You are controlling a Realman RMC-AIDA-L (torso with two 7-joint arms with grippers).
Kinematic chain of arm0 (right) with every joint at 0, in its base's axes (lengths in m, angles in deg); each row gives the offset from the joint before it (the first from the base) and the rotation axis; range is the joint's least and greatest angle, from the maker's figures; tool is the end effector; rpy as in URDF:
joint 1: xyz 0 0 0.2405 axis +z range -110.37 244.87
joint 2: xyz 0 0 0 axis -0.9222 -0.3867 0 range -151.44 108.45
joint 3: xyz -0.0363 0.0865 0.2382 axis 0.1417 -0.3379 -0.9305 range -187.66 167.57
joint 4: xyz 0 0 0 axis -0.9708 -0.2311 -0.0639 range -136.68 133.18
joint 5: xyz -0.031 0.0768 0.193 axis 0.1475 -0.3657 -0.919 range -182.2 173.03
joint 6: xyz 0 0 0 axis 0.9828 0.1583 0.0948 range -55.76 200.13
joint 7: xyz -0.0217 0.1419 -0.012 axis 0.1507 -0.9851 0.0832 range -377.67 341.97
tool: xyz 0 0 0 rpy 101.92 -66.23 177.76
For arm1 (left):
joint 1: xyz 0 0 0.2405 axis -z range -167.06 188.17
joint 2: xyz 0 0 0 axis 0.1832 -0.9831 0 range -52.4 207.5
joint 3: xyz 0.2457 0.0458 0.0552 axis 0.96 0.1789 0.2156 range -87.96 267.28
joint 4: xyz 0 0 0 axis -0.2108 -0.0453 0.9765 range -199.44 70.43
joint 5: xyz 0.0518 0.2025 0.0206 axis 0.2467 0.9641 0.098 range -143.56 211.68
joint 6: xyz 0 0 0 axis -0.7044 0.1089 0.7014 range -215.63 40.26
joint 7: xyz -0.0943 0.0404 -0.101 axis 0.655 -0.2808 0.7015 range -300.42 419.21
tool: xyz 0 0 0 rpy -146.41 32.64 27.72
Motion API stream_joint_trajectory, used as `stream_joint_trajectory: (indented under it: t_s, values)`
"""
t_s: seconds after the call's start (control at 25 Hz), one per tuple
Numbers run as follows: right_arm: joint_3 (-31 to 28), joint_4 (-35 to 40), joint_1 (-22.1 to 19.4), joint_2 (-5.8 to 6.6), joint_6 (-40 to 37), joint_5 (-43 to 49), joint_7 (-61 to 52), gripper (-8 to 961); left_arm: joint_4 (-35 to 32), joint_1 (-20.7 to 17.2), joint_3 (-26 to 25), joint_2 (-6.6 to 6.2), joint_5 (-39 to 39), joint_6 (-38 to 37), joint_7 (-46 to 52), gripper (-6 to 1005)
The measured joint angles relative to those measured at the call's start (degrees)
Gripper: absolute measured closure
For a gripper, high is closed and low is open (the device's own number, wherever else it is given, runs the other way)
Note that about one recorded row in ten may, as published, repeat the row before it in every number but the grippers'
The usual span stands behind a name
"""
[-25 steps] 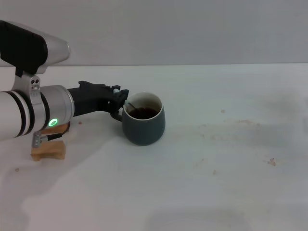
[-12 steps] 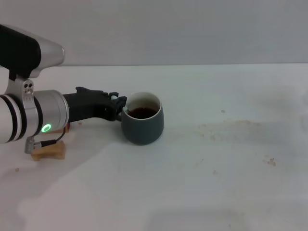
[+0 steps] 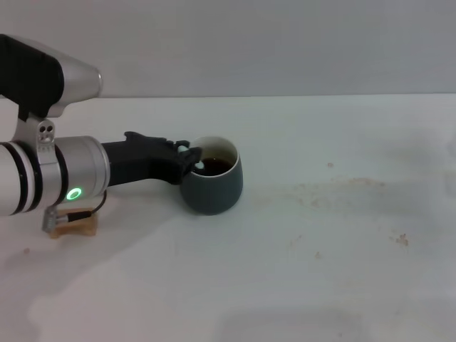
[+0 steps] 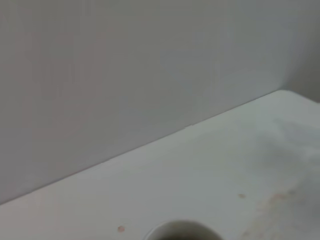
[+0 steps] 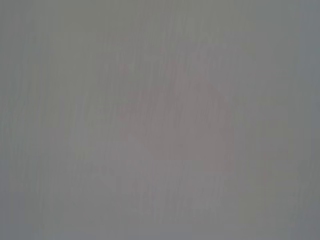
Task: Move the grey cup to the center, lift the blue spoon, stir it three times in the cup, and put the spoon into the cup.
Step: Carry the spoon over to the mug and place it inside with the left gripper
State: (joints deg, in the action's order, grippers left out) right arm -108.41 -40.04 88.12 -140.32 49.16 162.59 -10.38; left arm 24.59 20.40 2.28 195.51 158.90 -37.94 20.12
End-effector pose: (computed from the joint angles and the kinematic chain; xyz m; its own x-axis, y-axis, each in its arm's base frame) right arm 0.3348 0.3961 0.0472 0.8154 -0.1864 -0.5481 -0.5462 0.0658 -0.8350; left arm -0.1826 0.3337 -0.0030 0.7863 0.4777 0.3918 0.6175 -0.6266 -0.4754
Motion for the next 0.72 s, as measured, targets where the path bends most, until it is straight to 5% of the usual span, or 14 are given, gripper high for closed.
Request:
stream_joint_trajectory:
  t_s: [0.72]
  values:
    - [0.1, -0.3, -0.4, 0.00, 0.0, 0.0, 0.0, 887, -7.7, 5.1, 0.2, 0.24, -6.2, -4.8, -5.4, 818]
